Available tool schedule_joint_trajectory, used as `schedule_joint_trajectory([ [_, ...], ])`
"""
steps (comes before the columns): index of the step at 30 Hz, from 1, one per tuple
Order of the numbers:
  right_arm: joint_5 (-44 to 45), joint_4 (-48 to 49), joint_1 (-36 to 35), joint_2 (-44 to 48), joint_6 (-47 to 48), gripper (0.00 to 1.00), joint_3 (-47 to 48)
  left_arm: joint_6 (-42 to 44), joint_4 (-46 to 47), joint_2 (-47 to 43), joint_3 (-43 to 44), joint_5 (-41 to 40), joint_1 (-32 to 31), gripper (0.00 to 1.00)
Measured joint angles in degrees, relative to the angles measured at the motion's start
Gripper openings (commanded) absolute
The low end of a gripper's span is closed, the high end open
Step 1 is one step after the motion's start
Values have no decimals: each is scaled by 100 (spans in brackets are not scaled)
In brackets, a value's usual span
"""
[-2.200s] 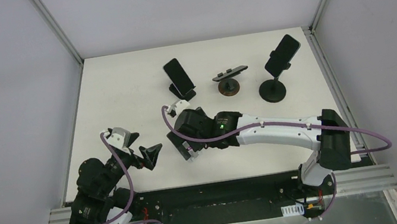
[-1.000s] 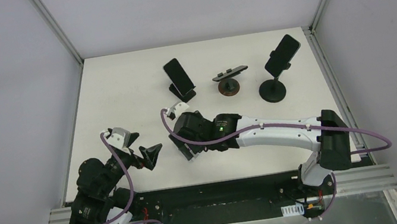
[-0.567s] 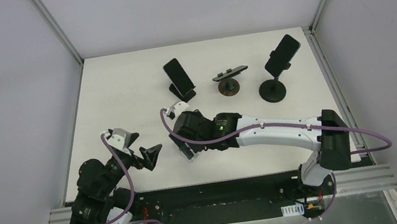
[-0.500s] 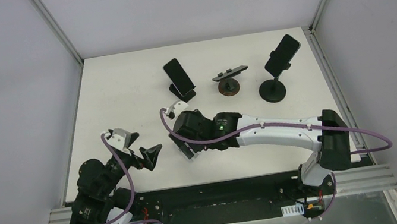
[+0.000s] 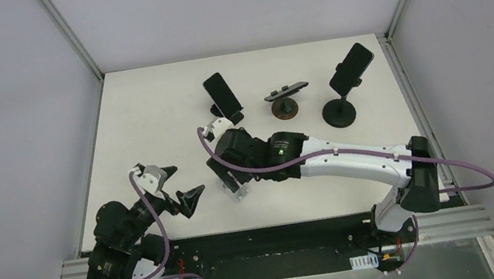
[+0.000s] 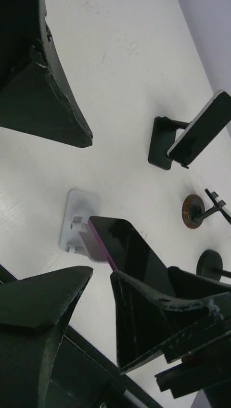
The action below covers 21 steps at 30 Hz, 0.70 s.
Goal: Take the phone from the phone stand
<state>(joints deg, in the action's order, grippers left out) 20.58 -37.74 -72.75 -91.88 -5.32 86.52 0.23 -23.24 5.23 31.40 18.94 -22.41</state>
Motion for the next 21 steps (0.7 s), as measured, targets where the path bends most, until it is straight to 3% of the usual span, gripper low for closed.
schedule_joint_trajectory([
  [8,-214,-332,7,448,317,48,37,326,0,208,374,1215,0,100],
  [21,-1451,-796,94,1764,1126,48,24,535,9,1596,1193,3169,0,100],
])
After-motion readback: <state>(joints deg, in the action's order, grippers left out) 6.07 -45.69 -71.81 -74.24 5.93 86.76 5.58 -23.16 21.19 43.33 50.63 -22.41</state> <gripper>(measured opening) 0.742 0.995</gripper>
